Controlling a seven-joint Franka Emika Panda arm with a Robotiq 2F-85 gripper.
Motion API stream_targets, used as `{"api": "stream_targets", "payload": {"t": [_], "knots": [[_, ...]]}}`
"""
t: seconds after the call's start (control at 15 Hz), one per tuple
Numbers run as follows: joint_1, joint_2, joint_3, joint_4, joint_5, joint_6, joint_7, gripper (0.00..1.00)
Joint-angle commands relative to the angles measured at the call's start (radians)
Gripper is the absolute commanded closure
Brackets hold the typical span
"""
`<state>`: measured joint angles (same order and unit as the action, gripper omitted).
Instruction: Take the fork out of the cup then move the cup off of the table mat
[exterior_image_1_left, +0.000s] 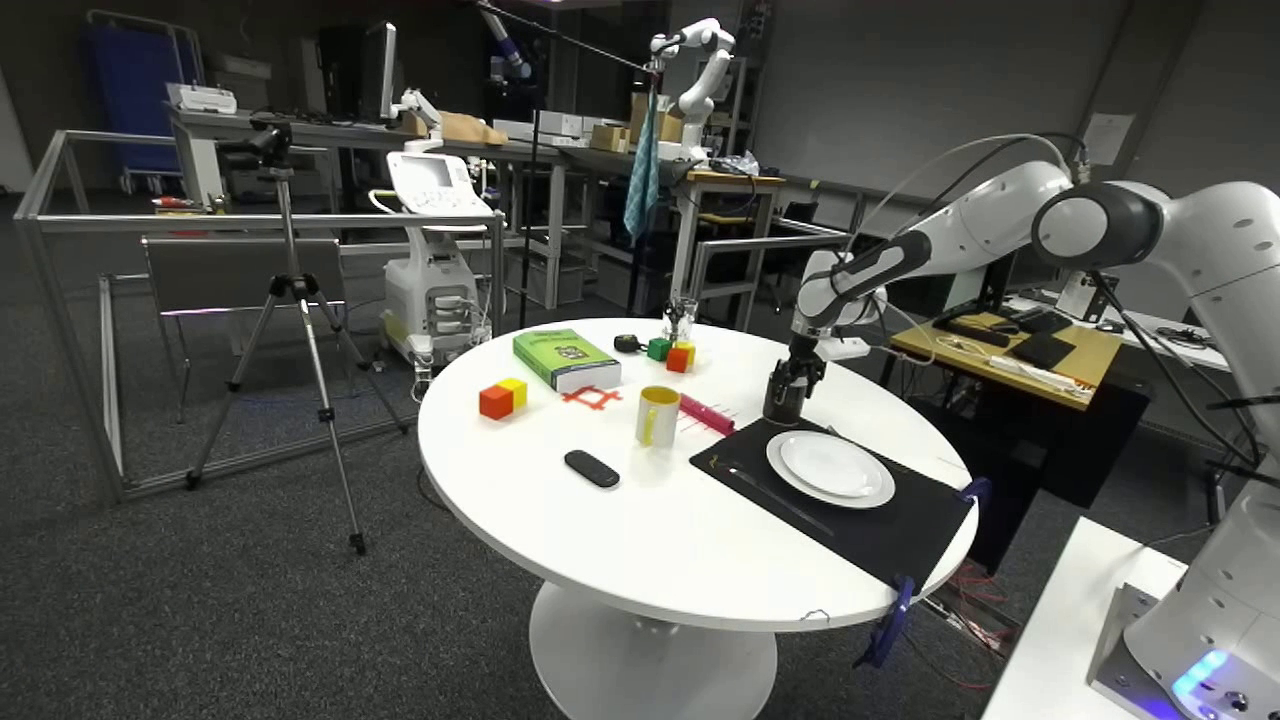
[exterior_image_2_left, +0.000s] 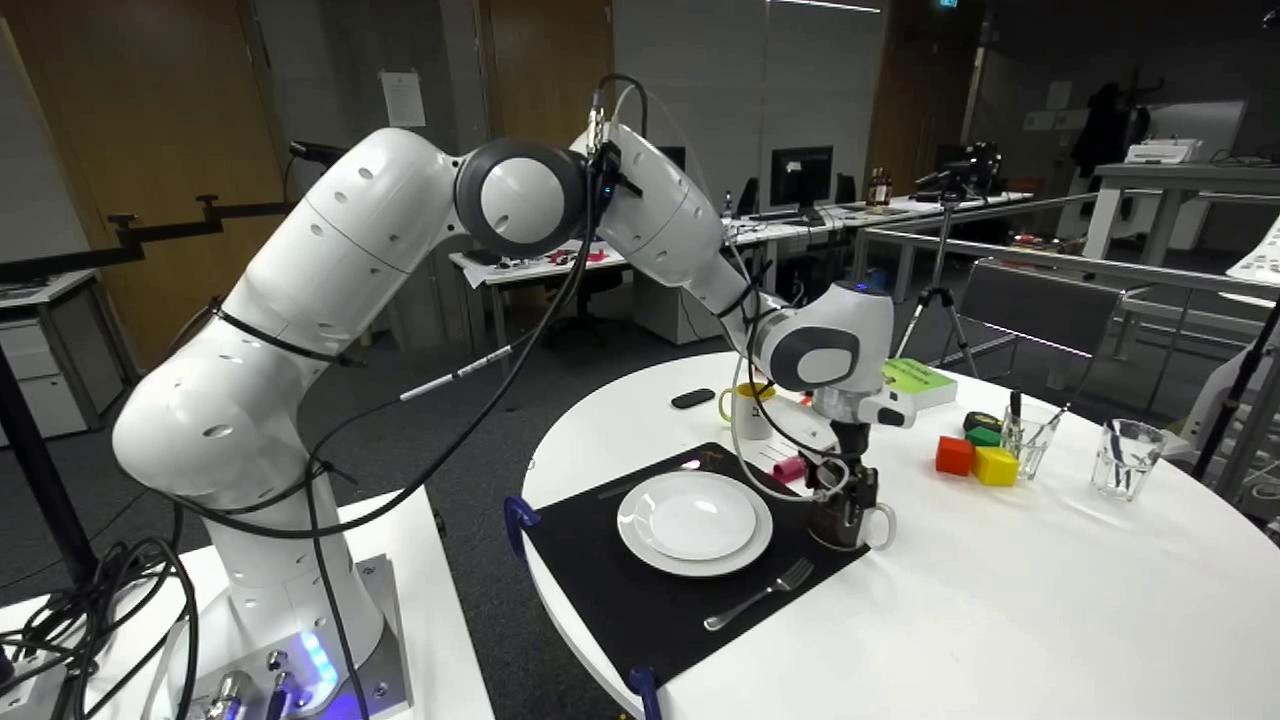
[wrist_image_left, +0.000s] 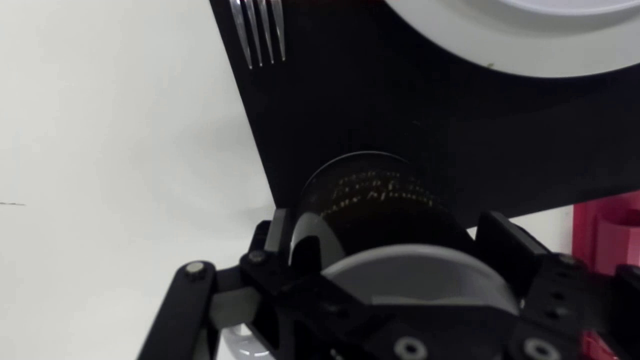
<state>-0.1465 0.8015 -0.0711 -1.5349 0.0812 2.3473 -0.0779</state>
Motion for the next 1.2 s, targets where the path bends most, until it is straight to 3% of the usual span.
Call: {"api": "stream_targets", "payload": {"t": [0.0, 0.53, 1.13], "knots": [[0.012, 0.019, -0.013, 0.014, -0.022, 0.079, 0.047, 0.0], [0.041, 0.043, -0.049, 0.012, -0.06, 0.193, 0.123, 0.0], [0.034, 0.06, -0.076, 0.028, -0.06, 0.24, 0.156, 0.0]]}}
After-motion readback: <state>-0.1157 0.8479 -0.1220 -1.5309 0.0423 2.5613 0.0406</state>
